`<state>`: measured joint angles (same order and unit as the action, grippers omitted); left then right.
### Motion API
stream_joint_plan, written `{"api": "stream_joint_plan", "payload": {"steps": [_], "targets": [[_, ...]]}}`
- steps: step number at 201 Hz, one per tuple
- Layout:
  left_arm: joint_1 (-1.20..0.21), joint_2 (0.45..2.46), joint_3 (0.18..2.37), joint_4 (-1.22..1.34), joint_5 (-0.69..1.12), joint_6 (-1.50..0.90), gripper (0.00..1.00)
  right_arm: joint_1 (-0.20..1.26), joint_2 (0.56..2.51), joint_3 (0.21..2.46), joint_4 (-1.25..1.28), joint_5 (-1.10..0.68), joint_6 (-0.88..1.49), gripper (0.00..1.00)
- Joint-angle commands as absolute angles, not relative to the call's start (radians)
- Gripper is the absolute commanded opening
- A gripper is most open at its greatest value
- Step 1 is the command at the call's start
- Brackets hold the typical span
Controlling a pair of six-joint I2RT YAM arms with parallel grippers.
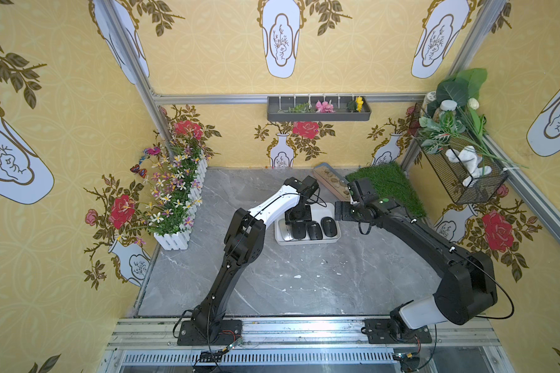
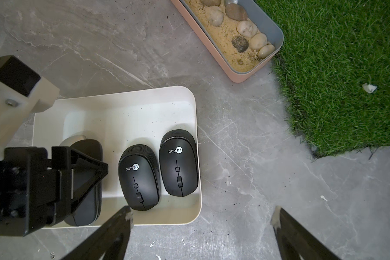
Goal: Put the mouse in the storage box
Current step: Place the mouse in the storage box, then reset both arms
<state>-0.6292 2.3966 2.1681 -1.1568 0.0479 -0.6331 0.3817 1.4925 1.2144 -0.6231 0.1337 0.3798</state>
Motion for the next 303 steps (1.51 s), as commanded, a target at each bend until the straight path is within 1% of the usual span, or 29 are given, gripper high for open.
{"api": "stream_joint_plan", "payload": {"steps": [1,41,67,74,82,86,107,126,151,173,199,208,218,240,252,262,271,282,303], "targets": [[-0.629,2.429,2.186,-1.153,0.036,-0.632,0.5,0.382,1.503,1.217,-0.595,0.136,0.362,0.97],[-0.629,2.442,2.179,-1.164,-0.004,-0.625,0.51,0.382,1.515,1.211,-0.581,0.131,0.356,0.97],[-0.629,2.443,2.181,-1.166,-0.023,-0.616,0.53,0.382,1.526,1.209,-0.571,0.131,0.356,0.97],[-0.629,2.444,2.186,-1.165,-0.025,-0.612,0.56,0.383,1.526,1.209,-0.568,0.13,0.355,0.98],[-0.629,2.446,2.193,-1.165,-0.026,-0.611,0.64,0.382,1.526,1.209,-0.565,0.13,0.354,0.98],[-0.628,2.447,2.196,-1.166,-0.027,-0.609,0.66,0.382,1.526,1.209,-0.564,0.131,0.354,0.97],[-0.628,2.453,2.209,-1.17,-0.028,-0.603,0.67,0.382,1.528,1.216,-0.562,0.134,0.347,0.97],[-0.627,2.453,2.209,-1.161,-0.022,-0.597,0.7,0.383,1.529,1.223,-0.564,0.143,0.34,0.97],[-0.624,2.447,2.223,-1.166,-0.021,-0.586,0.7,0.382,1.528,1.228,-0.565,0.151,0.332,0.97],[-0.624,2.396,2.239,-1.17,-0.034,-0.568,0.71,0.38,1.526,1.227,-0.562,0.153,0.317,0.97],[-0.624,2.223,2.216,-1.097,-0.088,-0.502,0.77,0.361,1.497,1.223,-0.524,0.123,0.285,0.97],[-0.624,2.128,2.149,-1.033,-0.135,-0.473,0.79,0.361,1.462,1.203,-0.481,0.11,0.262,0.97],[-0.624,1.986,2.006,-0.919,-0.203,-0.447,0.8,0.363,1.396,1.151,-0.406,0.097,0.233,0.97],[-0.624,1.613,1.527,-0.514,-0.311,-0.369,0.81,0.365,1.242,0.986,-0.238,0.125,0.189,0.97],[-0.624,1.405,1.232,-0.293,-0.372,-0.329,0.84,0.368,1.185,0.913,-0.207,0.178,0.161,0.97],[-0.624,1.247,1.033,-0.164,-0.439,-0.303,0.89,0.365,1.153,0.867,-0.208,0.217,0.139,0.97],[-0.624,1.128,0.889,-0.102,-0.511,-0.302,0.93,0.364,1.128,0.84,-0.225,0.251,0.126,0.97],[-0.623,0.99,0.766,-0.101,-0.601,-0.308,0.96,0.36,1.097,0.795,-0.222,0.285,0.105,0.97],[-0.621,0.818,0.606,-0.123,-0.672,-0.279,0.97,0.345,1.025,0.678,-0.153,0.301,0.091,0.97]]}}
